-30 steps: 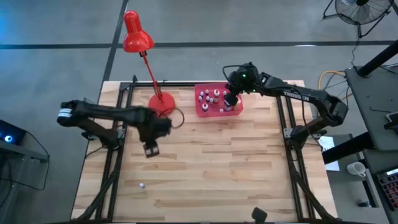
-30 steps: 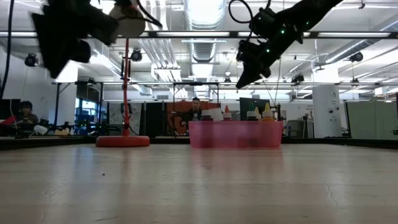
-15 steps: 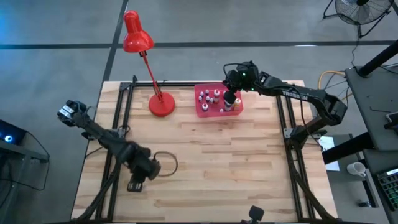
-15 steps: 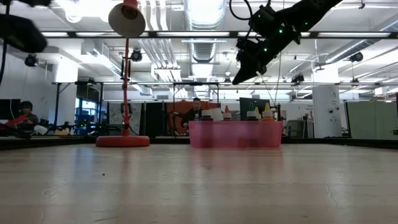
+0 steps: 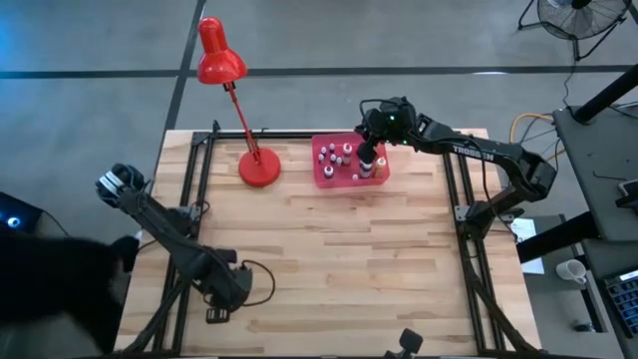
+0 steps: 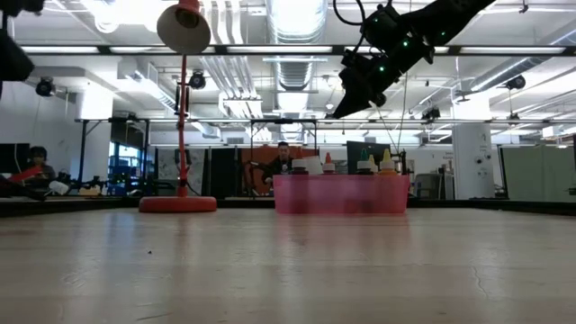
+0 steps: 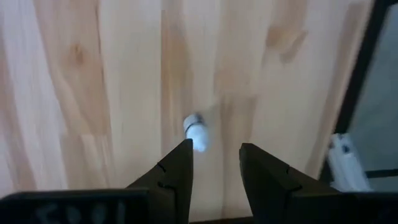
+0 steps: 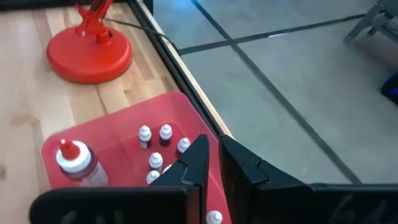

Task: Pick & Place food coloring
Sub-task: Put the small blue food coloring bottle into the red bin

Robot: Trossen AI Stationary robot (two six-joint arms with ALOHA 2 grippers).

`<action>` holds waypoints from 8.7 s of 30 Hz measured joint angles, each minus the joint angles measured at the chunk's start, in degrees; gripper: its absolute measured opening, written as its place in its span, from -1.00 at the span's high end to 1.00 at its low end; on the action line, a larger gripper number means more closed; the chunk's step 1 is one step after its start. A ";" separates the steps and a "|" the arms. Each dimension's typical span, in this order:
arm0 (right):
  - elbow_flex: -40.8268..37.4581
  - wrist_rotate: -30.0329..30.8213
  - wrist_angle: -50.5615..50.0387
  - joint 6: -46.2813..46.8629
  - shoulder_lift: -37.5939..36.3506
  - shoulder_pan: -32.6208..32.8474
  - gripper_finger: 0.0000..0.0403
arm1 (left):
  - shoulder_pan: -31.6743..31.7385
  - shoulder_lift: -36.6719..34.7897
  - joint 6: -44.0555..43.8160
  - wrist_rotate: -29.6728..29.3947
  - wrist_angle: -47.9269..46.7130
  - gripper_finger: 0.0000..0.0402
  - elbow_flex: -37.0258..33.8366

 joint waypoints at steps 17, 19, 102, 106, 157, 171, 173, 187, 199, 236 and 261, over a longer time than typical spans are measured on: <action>0.00 0.08 0.04 1.67 0.01 0.00 0.86 | -4.23 8.06 -6.45 -3.08 2.93 0.48 -0.91; 0.00 0.07 0.04 1.67 0.02 0.00 0.86 | -4.20 8.57 -7.58 -3.15 2.94 0.48 -0.91; -0.55 0.45 -0.02 1.67 0.09 -0.07 0.86 | -7.54 1.37 -14.69 -5.05 16.35 0.58 -13.79; -0.55 0.49 -0.02 1.67 0.09 -0.07 0.86 | -6.38 1.39 -14.43 -2.87 16.08 0.74 -13.79; -4.42 10.44 -30.12 22.65 -24.94 0.11 0.86 | 70.96 12.71 63.43 -14.00 17.36 0.85 16.90; -3.55 10.45 -26.65 25.08 -23.26 -0.40 0.86 | 73.00 40.79 58.81 -3.46 -0.32 0.85 55.71; -3.56 10.44 -26.70 25.65 -23.30 -0.54 0.86 | 73.04 43.09 58.39 -3.58 -2.56 0.85 60.58; -3.62 10.47 -27.98 25.93 -23.30 -0.81 0.86 | 72.12 47.63 54.96 -3.95 -7.09 0.85 72.29; -4.11 10.49 -28.81 25.53 -23.30 -0.81 0.86 | 71.83 47.61 59.15 -14.66 -17.27 0.85 72.25; -4.83 10.86 -31.39 19.64 -23.28 -3.05 0.86 | 65.93 44.31 57.54 -20.56 -35.05 0.85 72.05; -5.05 7.71 -31.57 22.22 -23.28 -3.30 0.86 | 52.09 30.41 52.28 -7.95 -30.46 0.85 20.98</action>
